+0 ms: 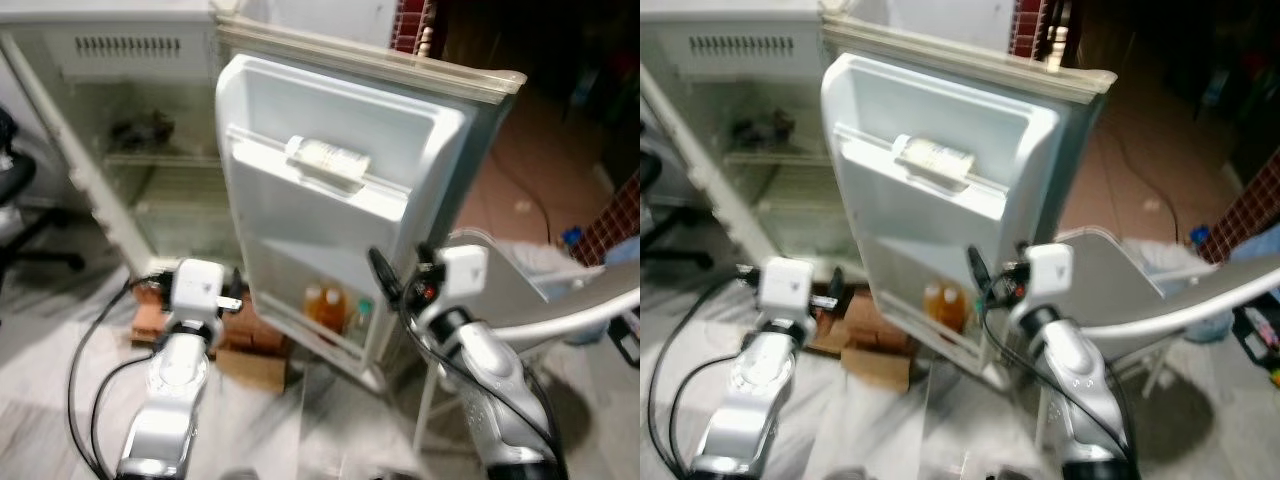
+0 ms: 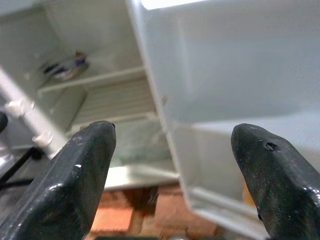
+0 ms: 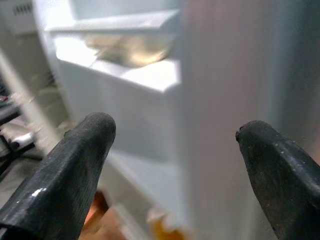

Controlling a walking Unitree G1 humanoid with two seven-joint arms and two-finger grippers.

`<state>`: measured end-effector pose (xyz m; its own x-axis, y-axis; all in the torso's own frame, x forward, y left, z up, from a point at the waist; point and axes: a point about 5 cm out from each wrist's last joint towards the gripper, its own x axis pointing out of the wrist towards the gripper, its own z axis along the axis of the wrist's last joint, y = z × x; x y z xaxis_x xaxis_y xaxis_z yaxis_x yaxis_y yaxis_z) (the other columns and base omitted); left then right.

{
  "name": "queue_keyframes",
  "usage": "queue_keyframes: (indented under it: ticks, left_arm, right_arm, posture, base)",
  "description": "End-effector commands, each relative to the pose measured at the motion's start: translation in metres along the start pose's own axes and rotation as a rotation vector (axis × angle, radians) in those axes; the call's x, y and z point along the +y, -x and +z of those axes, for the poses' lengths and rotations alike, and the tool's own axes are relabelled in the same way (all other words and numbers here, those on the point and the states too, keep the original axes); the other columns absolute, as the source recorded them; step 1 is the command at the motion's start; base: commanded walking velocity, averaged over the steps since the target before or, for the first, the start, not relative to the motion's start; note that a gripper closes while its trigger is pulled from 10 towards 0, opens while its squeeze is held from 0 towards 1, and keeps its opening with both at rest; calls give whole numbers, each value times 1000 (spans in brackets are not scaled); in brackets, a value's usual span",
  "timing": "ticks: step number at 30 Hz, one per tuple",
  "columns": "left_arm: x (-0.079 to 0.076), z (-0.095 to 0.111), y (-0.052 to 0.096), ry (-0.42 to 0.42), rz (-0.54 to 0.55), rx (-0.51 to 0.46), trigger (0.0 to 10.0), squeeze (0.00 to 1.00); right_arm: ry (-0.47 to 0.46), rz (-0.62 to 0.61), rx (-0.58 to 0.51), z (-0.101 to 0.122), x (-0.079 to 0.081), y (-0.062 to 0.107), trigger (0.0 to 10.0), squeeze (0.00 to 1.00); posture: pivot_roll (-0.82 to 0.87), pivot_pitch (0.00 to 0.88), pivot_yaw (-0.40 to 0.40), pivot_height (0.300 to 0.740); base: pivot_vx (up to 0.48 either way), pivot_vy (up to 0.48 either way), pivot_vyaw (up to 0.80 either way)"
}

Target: Restocking fridge

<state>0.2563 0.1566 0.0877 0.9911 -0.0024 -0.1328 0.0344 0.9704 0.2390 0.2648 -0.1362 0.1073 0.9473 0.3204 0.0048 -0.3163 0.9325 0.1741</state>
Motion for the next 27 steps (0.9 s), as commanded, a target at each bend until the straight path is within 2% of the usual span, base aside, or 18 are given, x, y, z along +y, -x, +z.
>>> queue_keyframes:
  ticks: [1,5,6,8,9,10,11,12,13,14,15,16,17,20,21,27]
  left_arm:
    - [11,-4,2,-22,31,11,10000,0]
    - [7,-6,3,7,12,34,10000,0]
    - [7,-7,4,4,8,37,10000,0]
    - [7,-7,4,-4,7,36,10000,0]
    - [7,-8,5,-4,7,40,10000,0]
    - [7,-10,6,2,10,62,10000,0]
    - [7,-10,6,2,10,62,10000,0]
    - [6,-14,9,19,12,97,10000,0]
    - [6,-14,9,19,12,97,10000,0]
    - [4,-21,13,53,3,143,10000,0]
    - [4,-21,13,53,3,143,10000,0]
    - [0,-31,16,59,-17,229,10000,0]
    - [-1,-34,16,58,-20,253,10000,0]
    - [0,-34,13,52,-25,259,10000,0]
    - [0,-34,13,52,-25,259,10000,0]
    - [-6,-38,14,47,-84,329,10000,0]
  right_arm:
    - [-21,44,-16,2,10,-5,10000,0]
    - [-85,210,65,-8,22,1,10000,0]
    - [-99,297,103,-11,29,5,10000,0]
    - [-104,339,126,-13,31,7,10000,0]
    - [-88,365,147,-15,32,9,10000,0]
    - [-27,395,171,-18,31,10,10000,0]
    - [-27,395,171,-18,31,10,10000,0]
    - [21,356,167,-18,24,5,10000,0]
    - [21,356,167,-18,24,5,10000,0]
    - [77,286,141,-14,15,-2,10000,0]
    - [77,286,141,-14,15,-2,10000,0]
    - [90,203,77,-2,5,-13,10000,0]
    - [98,137,10,12,-2,-21,10000,0]
    - [94,79,-73,29,-7,-32,10000,0]
    - [94,79,-73,29,-7,-32,10000,0]
    - [109,-39,-179,54,-16,-52,10000,0]
  posture:
    - [78,0,15,740]
    - [79,0,12,740]
    - [79,0,13,740]
    - [78,0,13,740]
    - [78,0,13,740]
    - [80,0,12,740]
    - [80,0,12,740]
    - [87,0,9,740]
    - [87,0,9,740]
    - [91,0,8,740]
    - [91,0,8,740]
    - [95,0,7,740]
    - [98,0,6,740]
    - [102,0,5,740]
    - [102,0,5,740]
    - [105,0,7,740]
  base:
    - [0,-424,0]
    - [0,-225,0]
    - [0,0,0]
    - [0,0,0]
    - [0,0,0]
    - [0,0,0]
    - [0,0,0]
    - [0,0,0]
    - [0,0,0]
    - [0,0,0]
    - [0,0,0]
    - [0,0,0]
    - [0,0,0]
    - [0,0,481]
    - [0,0,781]
    - [0,0,771]
